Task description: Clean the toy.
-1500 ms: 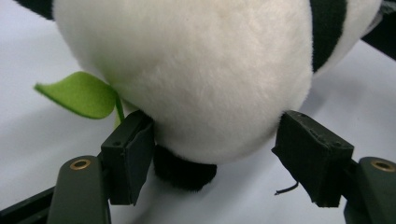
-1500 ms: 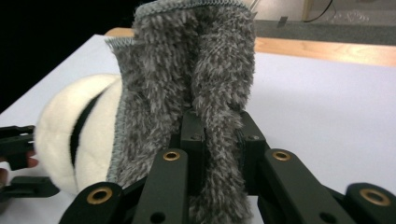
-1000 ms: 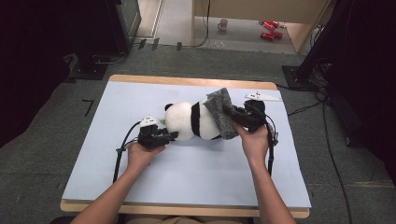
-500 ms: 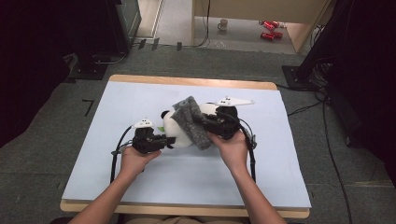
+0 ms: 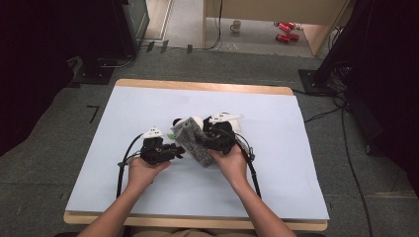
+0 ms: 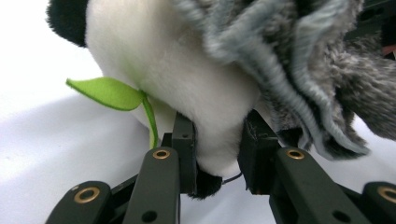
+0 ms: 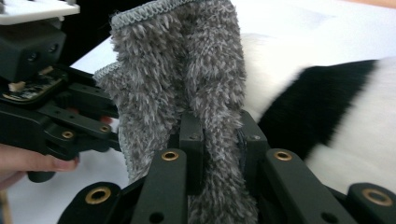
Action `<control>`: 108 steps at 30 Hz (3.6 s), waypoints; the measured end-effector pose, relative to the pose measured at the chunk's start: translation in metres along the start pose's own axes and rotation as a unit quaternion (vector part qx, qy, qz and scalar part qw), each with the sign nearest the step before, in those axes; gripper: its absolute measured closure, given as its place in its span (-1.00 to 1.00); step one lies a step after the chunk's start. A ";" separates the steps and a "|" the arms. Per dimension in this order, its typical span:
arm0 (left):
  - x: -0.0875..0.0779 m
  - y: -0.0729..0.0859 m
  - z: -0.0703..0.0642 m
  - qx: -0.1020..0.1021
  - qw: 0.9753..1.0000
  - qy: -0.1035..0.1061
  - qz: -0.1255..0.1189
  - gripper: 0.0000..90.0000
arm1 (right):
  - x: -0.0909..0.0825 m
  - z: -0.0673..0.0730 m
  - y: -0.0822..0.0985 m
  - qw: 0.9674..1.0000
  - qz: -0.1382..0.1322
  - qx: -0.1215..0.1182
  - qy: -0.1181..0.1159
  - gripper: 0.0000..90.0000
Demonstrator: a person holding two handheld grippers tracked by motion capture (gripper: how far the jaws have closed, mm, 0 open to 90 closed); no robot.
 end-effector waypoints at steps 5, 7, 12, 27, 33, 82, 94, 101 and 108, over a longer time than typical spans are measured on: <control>0.000 -0.001 0.002 -0.002 1.000 -0.001 0.000 0.58 | -0.010 -0.008 -0.002 0.999 0.006 -0.017 0.036 0.72; 0.000 -0.001 0.004 0.000 1.000 -0.002 0.001 0.58 | -0.013 -0.010 -0.002 0.999 0.008 -0.019 0.043 0.73; 0.000 -0.001 0.009 -0.003 1.000 0.000 0.006 0.58 | -0.026 -0.018 -0.005 0.998 0.004 -0.017 0.055 0.74; 0.000 -0.002 0.014 -0.006 1.000 0.005 0.011 0.59 | -0.082 -0.070 -0.006 0.993 -0.049 0.056 0.094 0.74; 0.001 -0.002 0.015 -0.009 1.000 0.006 0.017 0.59 | -0.093 -0.088 0.003 0.989 -0.051 0.077 0.112 0.74; -0.001 -0.006 0.014 -0.006 1.000 -0.011 0.013 0.59 | -0.033 -0.028 -0.011 0.999 0.002 -0.008 0.049 0.75; 0.002 -0.012 0.020 -0.017 1.000 0.009 0.015 0.59 | -0.079 -0.071 -0.007 0.993 -0.046 0.049 0.096 0.74; 0.002 -0.011 0.018 -0.029 0.999 0.012 0.015 0.59 | -0.084 -0.099 0.004 0.988 -0.053 0.078 0.125 0.74; 0.002 -0.010 0.017 -0.031 0.999 0.012 0.014 0.58 | -0.078 -0.109 0.014 0.985 -0.044 0.087 0.140 0.76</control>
Point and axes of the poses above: each handheld gripper's, and its own axes: x roughly forward along the jaws, y roughly out of its underside, z roughly to its left, the point moved 6 cm from there along x, roughly forward along the jaws, and after that the axes turned 6 degrees about -y, right-handed, at the moved point
